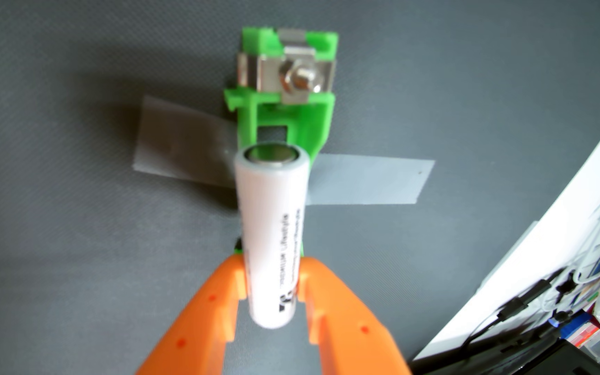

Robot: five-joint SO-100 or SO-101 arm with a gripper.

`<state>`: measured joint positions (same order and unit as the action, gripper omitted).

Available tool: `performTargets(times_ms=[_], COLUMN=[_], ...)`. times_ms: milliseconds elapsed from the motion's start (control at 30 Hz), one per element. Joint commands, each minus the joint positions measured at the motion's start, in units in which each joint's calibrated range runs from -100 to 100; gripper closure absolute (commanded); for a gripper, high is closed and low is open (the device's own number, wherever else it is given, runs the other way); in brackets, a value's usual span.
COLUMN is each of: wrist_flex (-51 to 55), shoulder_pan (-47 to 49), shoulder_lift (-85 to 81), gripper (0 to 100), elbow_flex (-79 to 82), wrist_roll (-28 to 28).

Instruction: Insert Battery

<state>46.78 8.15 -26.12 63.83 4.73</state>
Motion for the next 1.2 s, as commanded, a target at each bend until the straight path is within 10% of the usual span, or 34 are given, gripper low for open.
performTargets(times_ms=[0,1167], wrist_flex=[0.2,1.0], shoulder_pan=[0.1,0.2], shoulder_lift=[-0.2,-2.4], gripper=[99,82], elbow_flex=[-2.1,-1.3], wrist_roll=[-0.2,-0.1])
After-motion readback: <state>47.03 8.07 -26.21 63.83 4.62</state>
